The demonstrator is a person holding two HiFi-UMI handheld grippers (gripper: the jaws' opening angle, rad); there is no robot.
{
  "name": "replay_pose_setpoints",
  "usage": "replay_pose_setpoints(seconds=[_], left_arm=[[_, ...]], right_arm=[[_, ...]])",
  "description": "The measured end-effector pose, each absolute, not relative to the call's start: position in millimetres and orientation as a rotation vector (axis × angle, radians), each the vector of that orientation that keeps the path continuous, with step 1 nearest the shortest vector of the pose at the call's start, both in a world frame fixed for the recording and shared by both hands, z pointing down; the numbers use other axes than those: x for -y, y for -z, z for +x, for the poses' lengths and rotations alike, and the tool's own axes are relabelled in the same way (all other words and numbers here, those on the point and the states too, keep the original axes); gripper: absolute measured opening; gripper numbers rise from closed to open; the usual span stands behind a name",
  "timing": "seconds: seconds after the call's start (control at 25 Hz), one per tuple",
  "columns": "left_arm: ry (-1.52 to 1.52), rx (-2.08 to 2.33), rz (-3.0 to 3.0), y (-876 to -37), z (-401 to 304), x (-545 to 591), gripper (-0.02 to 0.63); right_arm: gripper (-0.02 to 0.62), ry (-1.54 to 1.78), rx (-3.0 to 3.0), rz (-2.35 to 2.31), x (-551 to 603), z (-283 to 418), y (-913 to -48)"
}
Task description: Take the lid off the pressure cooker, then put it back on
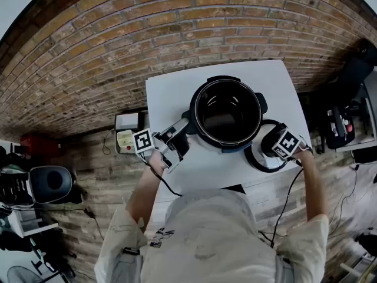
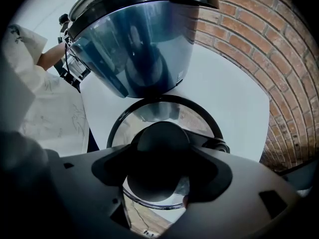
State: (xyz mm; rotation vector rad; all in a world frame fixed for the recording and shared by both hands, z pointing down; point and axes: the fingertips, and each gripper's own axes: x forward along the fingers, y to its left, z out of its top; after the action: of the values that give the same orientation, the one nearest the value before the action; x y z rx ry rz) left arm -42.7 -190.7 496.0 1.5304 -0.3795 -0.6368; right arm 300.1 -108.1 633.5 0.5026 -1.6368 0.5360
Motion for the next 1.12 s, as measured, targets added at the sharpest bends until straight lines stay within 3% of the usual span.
replay_pose_setpoints(seconds=[0.52, 1.12], left_arm=[[0.636, 0.374, 1.531, -495.4, -43.2, 190.8, 0.071], [0.649, 0.388, 1.532, -497.2, -45.1, 192.0, 0.071]], right_arm=[[0.326, -0.491, 1.614, 0.477, 102.1, 307.7, -624.4], [0.321, -0.338, 1.608, 0.477, 121.8, 328.6, -514.5]])
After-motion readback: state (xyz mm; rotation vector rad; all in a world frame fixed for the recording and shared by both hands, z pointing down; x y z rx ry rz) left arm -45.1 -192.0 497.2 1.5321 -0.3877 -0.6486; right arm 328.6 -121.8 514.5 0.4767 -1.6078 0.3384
